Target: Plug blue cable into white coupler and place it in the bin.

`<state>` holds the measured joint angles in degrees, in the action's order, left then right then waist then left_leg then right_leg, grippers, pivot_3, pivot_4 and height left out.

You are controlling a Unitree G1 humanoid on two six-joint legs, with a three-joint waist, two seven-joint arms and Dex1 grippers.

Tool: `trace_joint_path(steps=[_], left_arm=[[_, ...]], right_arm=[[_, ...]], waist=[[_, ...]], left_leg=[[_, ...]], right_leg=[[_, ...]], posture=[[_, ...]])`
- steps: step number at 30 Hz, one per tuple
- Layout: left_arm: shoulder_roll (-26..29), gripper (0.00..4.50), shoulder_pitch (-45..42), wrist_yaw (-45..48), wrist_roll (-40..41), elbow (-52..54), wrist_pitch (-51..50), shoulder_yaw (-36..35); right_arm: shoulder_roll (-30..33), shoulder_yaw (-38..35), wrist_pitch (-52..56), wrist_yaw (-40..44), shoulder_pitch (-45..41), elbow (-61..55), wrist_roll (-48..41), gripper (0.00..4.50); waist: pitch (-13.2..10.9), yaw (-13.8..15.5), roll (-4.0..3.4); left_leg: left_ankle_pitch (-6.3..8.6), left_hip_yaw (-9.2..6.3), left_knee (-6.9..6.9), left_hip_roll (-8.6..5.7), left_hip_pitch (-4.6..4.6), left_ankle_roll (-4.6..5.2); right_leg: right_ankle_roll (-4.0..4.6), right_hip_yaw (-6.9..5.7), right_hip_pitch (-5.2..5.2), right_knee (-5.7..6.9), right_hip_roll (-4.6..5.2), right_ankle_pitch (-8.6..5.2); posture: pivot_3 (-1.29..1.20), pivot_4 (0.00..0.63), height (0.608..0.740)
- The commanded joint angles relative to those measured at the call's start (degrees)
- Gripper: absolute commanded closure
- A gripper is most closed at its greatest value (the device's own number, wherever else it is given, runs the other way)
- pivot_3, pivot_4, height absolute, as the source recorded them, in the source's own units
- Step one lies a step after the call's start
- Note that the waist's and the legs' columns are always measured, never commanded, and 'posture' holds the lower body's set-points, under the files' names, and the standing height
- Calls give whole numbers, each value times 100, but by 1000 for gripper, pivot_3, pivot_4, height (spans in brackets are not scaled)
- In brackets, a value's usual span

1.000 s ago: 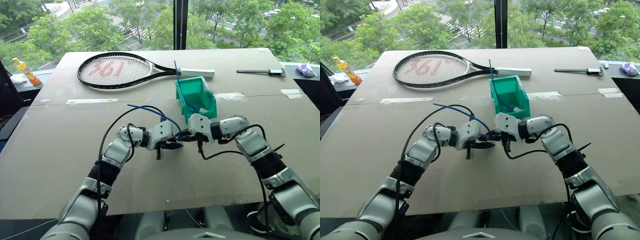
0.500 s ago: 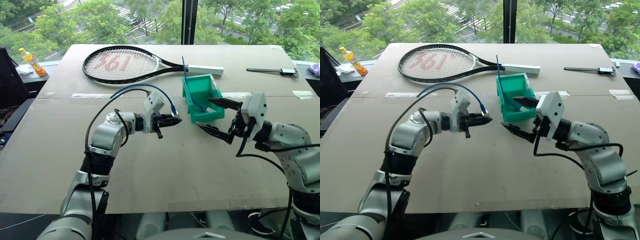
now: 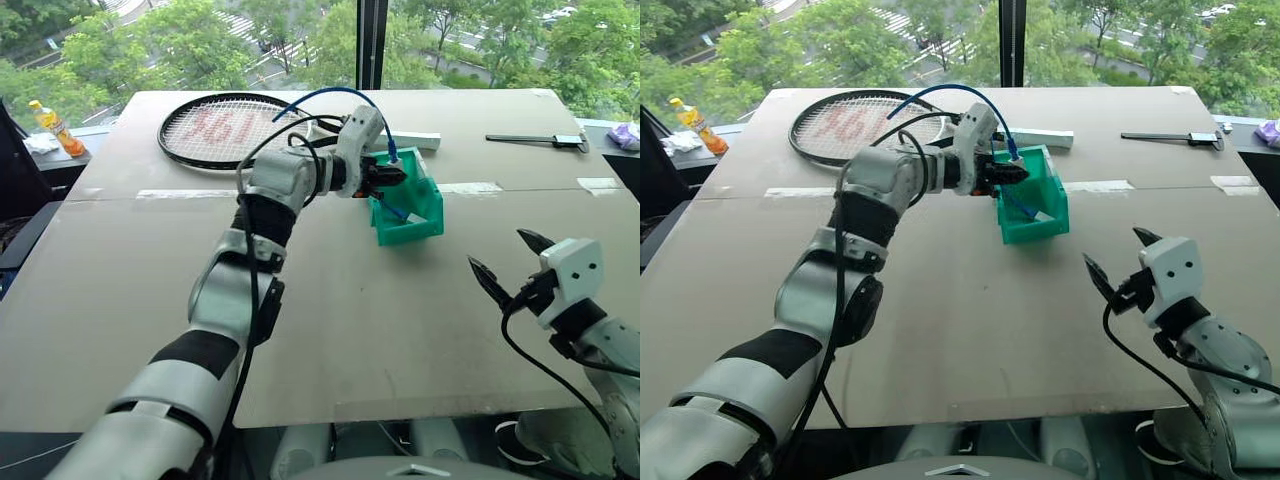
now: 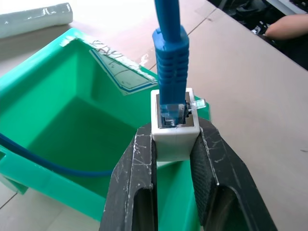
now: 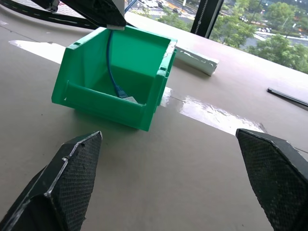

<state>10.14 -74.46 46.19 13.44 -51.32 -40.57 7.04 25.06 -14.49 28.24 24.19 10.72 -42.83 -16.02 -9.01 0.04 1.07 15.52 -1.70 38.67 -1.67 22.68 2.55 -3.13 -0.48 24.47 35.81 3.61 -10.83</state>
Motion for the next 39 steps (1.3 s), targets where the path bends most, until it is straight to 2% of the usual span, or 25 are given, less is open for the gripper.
trace_joint_path(steps=[1, 4, 8, 12, 16, 18, 21, 22, 25, 31, 36, 39], left_arm=[[-113, 3141, -450, 19, -88, -656, 216, -205], [-128, 1957, -644, -22, -58, -928, 128, -381], [34, 86, -708, 73, -35, -764, -190, -508], [353, 28, -494, 358, 339, 135, -1122, -763], [773, 28, 435, 547, 797, 2166, -1643, -899], [988, 28, 1152, 591, 948, 3301, -1528, -910], [1115, 28, 2648, 440, 619, 4737, 259, -968], [1250, 28, 3059, 567, 652, 5069, 463, -975], [1561, 28, 3951, 743, 551, 5609, 1191, -924], [2280, 28, 6457, 1121, 1272, 6493, 1154, -2014], [2553, 28, 7782, 1138, 1326, 6879, 1449, -2435], [2536, 28, 8243, 1091, 1353, 6994, 1601, -2512]], right_arm=[[-72, -223, -198, -125, -59, -461, -179, 0], [-88, -185, -186, -112, -59, -568, -313, 0], [-49, -67, -185, -129, -110, -532, -329, 0], [4, 0, -220, -49, -206, -398, -342, 0], [111, 21, -260, 118, -348, -226, -411, 0], [197, 51, -287, 209, -417, -120, -421, 0], [400, 71, -408, 472, -544, 179, -431, 0], [477, 64, -443, 583, -580, 283, -464, 0], [707, 4, -590, 932, -623, 600, -548, 0], [1455, -451, -1041, 2171, -110, 1489, -785, 0], [1751, -714, -1559, 2651, 266, 2308, -608, 0], [1781, -740, -1786, 2698, 368, 2698, -497, 0]], waist=[[-3, -10, 3], [-10, -31, 7], [-13, -32, 8], [-18, -71, 5], [-20, -98, 0], [-19, -102, -5], [-18, -64, -7], [-18, -55, -7], [-20, -17, -4], [-16, 48, -12], [-22, 120, -8], [-22, 103, -8]], left_leg=[[0, 0, 0, 0, 0, 1], [1, -4, 0, 0, 1, 2], [1, -7, 0, 3, 2, 1], [1, -8, 0, 7, 2, 1], [0, 2, -2, 22, -4, -1], [-2, 3, -4, 25, -6, -4], [-14, 14, -11, 28, -14, -25], [-15, 14, -12, 28, -12, -28], [-15, 17, -13, 26, -12, -28], [0, 33, -17, 28, -28, -1], [1, 15, -12, 30, -29, 1], [5, 19, -16, 31, -80, 5]], right_leg=[[-1, 2, 0, 0, 2, 0], [-13, 0, 2, 1, 1, -8], [-15, -3, 2, 4, 2, -9], [-14, -2, 2, 7, 3, -8], [0, 8, 3, 7, 2, 1], [2, 10, 5, 8, 2, 1], [5, 24, 8, 10, 6, 3], [6, 25, 8, 10, 9, 3], [9, 34, 9, 5, 16, 4], [25, 30, 0, 0, 19, -4], [33, 10, -13, -1, 22, -10], [11, 8, -65, -9, 45, -27]], posture=[[0, 150, 740], [0, 150, 740], [0, 150, 740], [0, 150, 740], [0, 150, 740], [0, 150, 740], [0, 150, 740], [0, 150, 740], [0, 150, 740], [0, 150, 740], [0, 150, 740], [0, 150, 740]])
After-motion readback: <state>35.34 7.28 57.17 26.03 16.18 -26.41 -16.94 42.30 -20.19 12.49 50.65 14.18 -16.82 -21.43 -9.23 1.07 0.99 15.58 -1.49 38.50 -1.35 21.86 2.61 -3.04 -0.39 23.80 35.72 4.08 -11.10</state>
